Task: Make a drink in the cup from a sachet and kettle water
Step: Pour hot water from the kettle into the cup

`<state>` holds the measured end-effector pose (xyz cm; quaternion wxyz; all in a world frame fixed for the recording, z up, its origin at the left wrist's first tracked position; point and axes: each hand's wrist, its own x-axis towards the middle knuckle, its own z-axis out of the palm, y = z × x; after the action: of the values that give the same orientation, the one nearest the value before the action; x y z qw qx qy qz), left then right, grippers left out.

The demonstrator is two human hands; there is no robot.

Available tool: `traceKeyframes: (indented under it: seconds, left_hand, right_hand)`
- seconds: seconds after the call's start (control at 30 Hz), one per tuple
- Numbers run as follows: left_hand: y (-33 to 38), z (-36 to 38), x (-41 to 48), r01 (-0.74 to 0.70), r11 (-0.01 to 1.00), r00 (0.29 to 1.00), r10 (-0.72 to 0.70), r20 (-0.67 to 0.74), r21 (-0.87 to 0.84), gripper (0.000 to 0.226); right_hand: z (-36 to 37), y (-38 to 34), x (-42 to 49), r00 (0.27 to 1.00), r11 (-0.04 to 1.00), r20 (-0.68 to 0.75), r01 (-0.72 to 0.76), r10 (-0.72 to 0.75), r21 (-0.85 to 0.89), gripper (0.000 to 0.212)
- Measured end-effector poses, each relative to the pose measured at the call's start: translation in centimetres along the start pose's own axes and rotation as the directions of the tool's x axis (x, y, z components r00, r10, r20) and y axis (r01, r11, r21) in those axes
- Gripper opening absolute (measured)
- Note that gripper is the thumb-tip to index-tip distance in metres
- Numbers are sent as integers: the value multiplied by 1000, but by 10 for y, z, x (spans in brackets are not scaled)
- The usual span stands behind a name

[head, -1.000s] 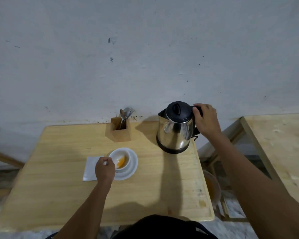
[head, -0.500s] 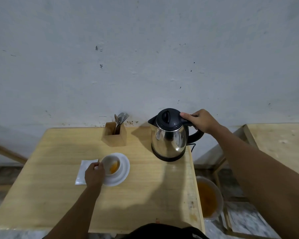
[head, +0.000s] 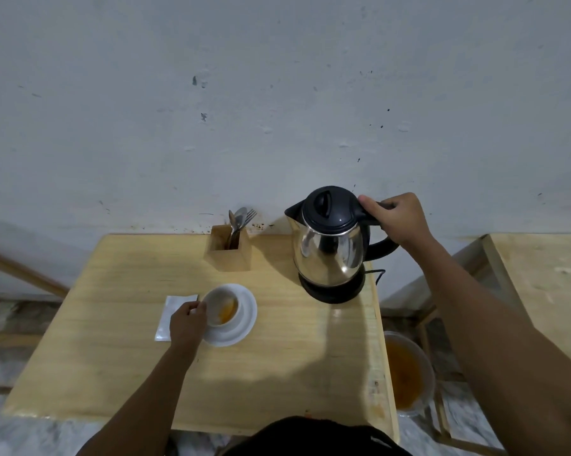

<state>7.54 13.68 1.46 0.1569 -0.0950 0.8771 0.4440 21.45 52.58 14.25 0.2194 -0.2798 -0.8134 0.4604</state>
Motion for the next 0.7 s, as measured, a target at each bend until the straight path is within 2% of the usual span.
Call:
traceKeyframes:
  seconds: [0.13,0.23,0.5,0.7]
  left_hand:
    - [2,-5,-3,-41,999,998,41,51,8,23]
    - [1,-13,-5,-153,985,984,145,101,76,27]
    - [-1,-32,5,-351,901,919,279,280,255,30]
    - [-11,-36,12,-366,912,894,291,340,183,31]
  right_hand:
    - [3,-39,-2,996,991,40,87,-84,-99,72]
    - [12,-67,-6,991,973,95,116,-99,-199,73]
    - [57,-135,-22,970,873,243,133,-17,-470,76]
    - [96,-162,-35,931,746,365,237,8,-622,75]
